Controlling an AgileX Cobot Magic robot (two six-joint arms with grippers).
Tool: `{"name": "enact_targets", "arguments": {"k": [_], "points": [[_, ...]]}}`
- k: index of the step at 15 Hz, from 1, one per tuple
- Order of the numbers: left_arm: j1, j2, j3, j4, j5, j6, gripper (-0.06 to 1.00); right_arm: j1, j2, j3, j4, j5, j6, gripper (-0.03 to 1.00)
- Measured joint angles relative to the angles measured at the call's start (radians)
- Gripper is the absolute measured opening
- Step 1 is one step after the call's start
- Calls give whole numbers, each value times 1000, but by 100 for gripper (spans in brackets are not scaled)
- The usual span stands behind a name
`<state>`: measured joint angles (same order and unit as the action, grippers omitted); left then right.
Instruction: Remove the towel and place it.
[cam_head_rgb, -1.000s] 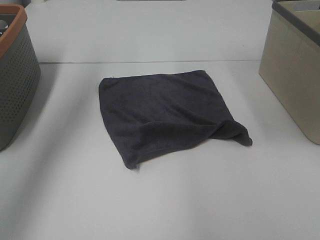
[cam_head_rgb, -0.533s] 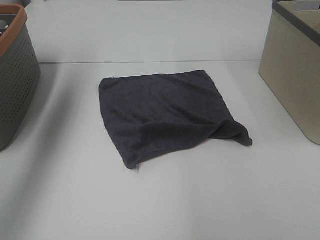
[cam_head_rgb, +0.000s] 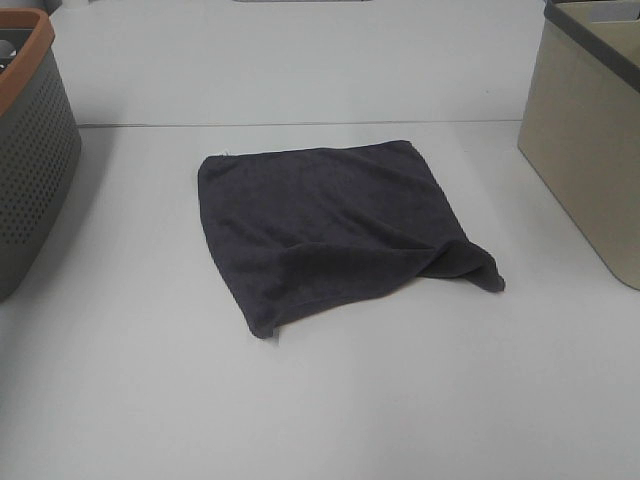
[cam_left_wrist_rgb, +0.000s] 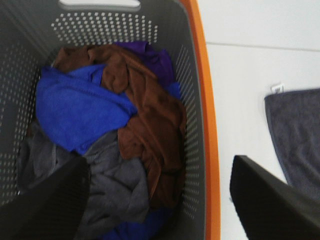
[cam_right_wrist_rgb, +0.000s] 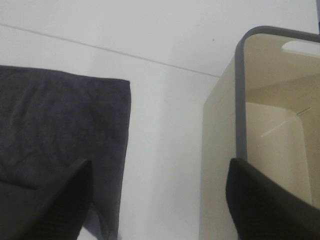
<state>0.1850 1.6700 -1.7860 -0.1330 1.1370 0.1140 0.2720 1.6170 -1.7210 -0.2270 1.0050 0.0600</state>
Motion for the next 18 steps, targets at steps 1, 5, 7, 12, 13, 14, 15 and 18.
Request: {"name": "enact_targets", "arguments": {"k": [1,5,7,12,13,14,15,18], "points": [[14,-4,0,3,53,1,73,0,1,-11,18,48,-14,73],[24,-98,91,5,70,2,73,-119,-5,2,139,201,-27,74],[24,-230,265,8,68,2,73,-181,-105,155,162,204,-68,74],[24,-472,545,13,29,2,73,-183,-360,516,181,149,-70,74],[24,-525,611,18,16,2,73,-183,-415,592,182,119,-70,74],[24,-575,673,20,9,2,73,-183,-463,664,182,98,-70,74],[24,-636,743,20,-5,2,73,-183,-508,741,182,78,-70,74],[24,-882,994,28,-39,2,73,-183,-702,1001,182,4,-70,74]]}}
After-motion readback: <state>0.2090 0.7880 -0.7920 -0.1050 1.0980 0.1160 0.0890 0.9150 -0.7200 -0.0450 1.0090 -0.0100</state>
